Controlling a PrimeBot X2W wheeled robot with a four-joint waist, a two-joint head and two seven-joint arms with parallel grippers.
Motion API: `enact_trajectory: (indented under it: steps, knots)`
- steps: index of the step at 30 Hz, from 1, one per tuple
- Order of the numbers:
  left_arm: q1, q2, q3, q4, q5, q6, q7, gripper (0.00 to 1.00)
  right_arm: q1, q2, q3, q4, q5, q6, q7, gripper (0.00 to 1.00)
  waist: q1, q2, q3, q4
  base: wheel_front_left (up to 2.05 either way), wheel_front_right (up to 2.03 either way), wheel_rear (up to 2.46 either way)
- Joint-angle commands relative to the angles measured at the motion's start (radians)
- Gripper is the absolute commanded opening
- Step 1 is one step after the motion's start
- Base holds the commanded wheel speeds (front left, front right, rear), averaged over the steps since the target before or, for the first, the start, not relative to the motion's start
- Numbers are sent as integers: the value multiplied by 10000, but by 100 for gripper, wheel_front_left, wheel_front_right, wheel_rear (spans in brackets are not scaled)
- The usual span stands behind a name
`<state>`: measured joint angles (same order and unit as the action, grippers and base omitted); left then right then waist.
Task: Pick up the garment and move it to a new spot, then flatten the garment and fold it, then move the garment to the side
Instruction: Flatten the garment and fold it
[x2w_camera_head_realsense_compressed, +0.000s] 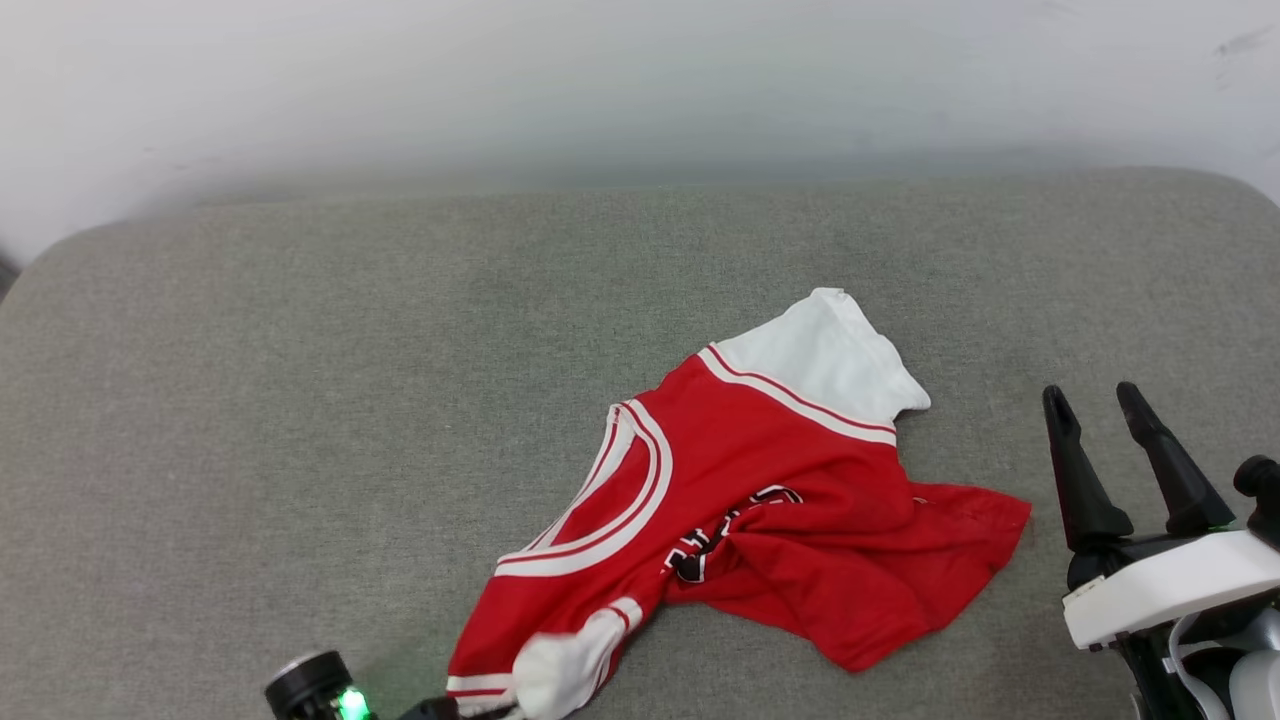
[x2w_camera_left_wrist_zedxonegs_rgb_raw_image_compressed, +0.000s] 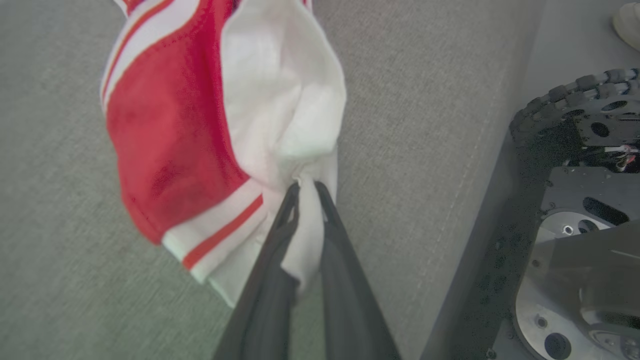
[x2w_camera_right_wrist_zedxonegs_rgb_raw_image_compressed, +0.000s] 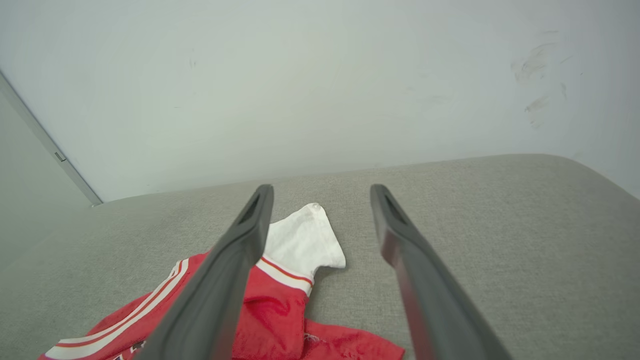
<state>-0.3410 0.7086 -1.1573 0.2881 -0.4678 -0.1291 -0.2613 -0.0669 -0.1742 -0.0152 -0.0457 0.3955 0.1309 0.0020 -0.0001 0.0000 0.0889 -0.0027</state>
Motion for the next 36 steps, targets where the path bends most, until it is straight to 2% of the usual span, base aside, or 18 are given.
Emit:
enact_trajectory:
  steps: [1, 6, 10, 16, 20, 23, 28, 31, 34, 36]
  knots:
    - [-214, 46, -23, 109, 12, -5, -42, 100, 140, 56, 9, 18, -35, -3, 39, 100, 1, 0, -40, 16, 0, 0, 0]
    - [-297, -8, 394, 331, 19, -5, -48, 100, 242, 85, -51, 60, -61, -3, 97, 100, 1, 0, -270, 121, 0, 0, 0]
    - [-43, 136, 1504, -454, -98, 281, -50, 100, 363, 89, -149, 8, -65, -3, 122, 100, 1, 0, -468, 252, 0, 0, 0]
    - [699, -172, 4224, -2366, -553, 1253, -40, 100, 431, 63, -23, -93, -66, -3, 277, 100, 1, 0, -590, 533, 0, 0, 0]
    - [1444, -1015, 6127, -3337, -915, 1964, -41, 100, 188, -251, 401, -169, -60, -3, 683, 100, 1, 0, -528, 777, 0, 0, 0]
    - [2038, -1871, 7224, -3841, -1029, 2321, -39, 100, -218, -723, 958, -125, -112, -3, 1528, 100, 1, 0, -352, 1023, 0, 0, 0]
    - [2616, -3168, 8169, -4184, -514, 2639, -41, 100, -1541, -1690, 2101, 205, -71, -3, 3812, 100, 1, 0, 197, 1586, 0, 0, 0]
    - [2724, -3645, 8105, -4012, 110, 2612, -41, 100, -2623, -2293, 2941, 754, 225, -3, 5470, 100, 1, 0, 583, 2025, 0, 0, 0]
    - [2586, -4017, 8031, -3839, 495, 2359, -41, 100, -3826, -2793, 3675, 1462, 591, -5, 6890, 100, 1, 0, 967, 2478, 0, 0, 0]
    - [2460, -4212, 8038, -3725, 685, 2168, -42, 100, -4543, -2910, 4043, 2031, 971, -3, 7659, 100, 1, 0, 1216, 2771, 0, 0, 0]
